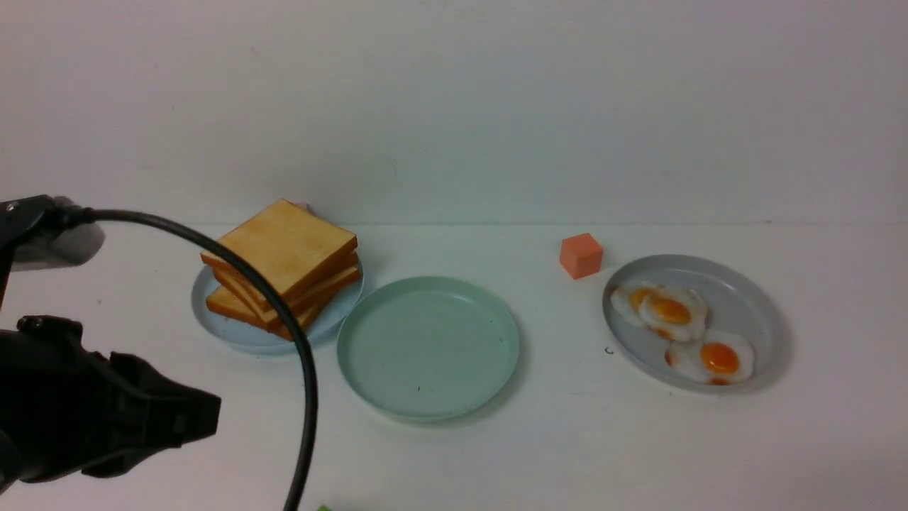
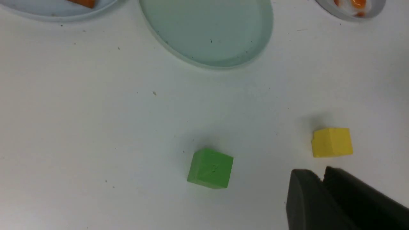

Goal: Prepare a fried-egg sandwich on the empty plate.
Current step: Use the left arm to grab a slice of bread

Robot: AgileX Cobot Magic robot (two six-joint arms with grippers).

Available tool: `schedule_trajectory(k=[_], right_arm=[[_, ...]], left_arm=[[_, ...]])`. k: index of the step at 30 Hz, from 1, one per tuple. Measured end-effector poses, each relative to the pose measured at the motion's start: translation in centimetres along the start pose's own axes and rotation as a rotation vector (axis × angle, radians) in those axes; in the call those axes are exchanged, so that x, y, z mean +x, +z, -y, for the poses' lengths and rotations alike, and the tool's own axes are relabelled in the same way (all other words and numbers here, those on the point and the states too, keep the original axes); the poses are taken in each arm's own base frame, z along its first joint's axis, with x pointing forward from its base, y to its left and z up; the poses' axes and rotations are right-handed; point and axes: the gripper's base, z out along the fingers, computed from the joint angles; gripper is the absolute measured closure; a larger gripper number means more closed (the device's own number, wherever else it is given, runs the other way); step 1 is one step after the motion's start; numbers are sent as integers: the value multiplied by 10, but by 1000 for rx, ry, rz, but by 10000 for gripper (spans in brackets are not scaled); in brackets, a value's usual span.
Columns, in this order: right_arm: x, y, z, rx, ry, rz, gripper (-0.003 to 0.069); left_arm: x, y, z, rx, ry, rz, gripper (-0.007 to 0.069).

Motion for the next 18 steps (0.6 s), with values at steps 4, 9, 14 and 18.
schedule_trajectory(k=[4, 9, 14, 18], right_arm=[[-11, -1, -2, -32, 194, 117, 418], [-35, -10, -29, -123, 127, 5, 452], [-93, -20, -80, -228, -228, -292, 571], [-124, -12, -110, -322, -408, -589, 652]], left_arm=[[0, 0, 1, 6, 34, -14, 638], [-9, 12, -4, -4, 54, -34, 638], [-35, 31, -9, -22, 72, -24, 638], [-61, 53, 2, -23, 170, -26, 638]])
